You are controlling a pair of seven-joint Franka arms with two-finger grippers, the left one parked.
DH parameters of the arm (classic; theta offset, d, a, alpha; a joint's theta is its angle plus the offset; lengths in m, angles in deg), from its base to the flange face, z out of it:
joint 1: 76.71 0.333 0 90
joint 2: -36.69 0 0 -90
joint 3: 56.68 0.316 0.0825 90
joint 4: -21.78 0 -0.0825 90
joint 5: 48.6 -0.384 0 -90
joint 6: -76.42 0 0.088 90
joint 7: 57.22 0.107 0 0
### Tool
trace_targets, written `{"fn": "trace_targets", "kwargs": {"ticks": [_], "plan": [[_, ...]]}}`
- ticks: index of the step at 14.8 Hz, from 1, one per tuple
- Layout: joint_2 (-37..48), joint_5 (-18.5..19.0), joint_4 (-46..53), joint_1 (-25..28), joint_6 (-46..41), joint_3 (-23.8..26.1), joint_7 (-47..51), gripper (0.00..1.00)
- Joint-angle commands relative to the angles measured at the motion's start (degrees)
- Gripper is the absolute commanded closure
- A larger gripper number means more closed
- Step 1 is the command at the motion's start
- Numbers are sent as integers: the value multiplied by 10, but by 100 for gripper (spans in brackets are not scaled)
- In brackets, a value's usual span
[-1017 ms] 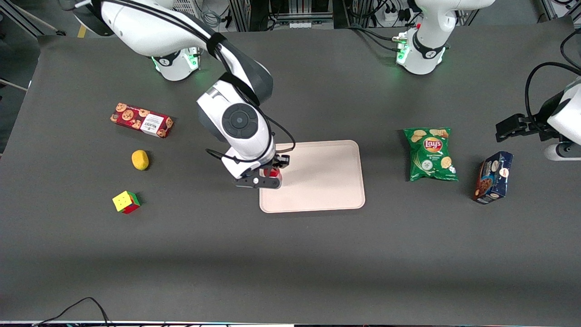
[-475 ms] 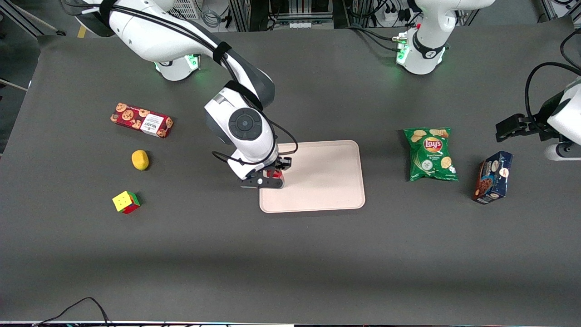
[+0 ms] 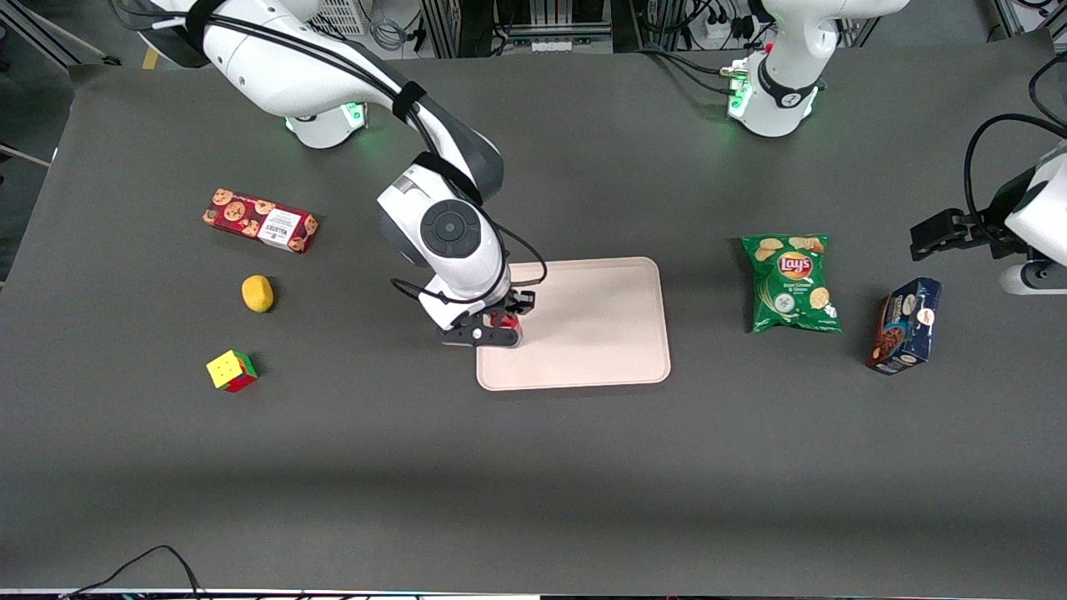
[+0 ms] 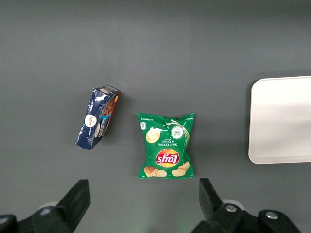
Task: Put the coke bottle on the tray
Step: 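Lower the bottle onto the tray and open the right gripper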
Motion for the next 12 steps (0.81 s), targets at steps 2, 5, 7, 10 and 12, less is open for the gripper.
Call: {"fn": "trace_targets", "kwargs": {"ticks": [2, 5, 7, 10, 12], "plan": [[10, 15, -10, -3, 8, 2, 22, 8], [15, 14, -9, -4, 5, 3, 22, 0], [50, 10, -8, -14, -7, 5, 19, 0], [128, 4, -13, -54, -91, 15, 7, 0], [202, -54, -49, -98, -118, 18, -56, 0]]}}
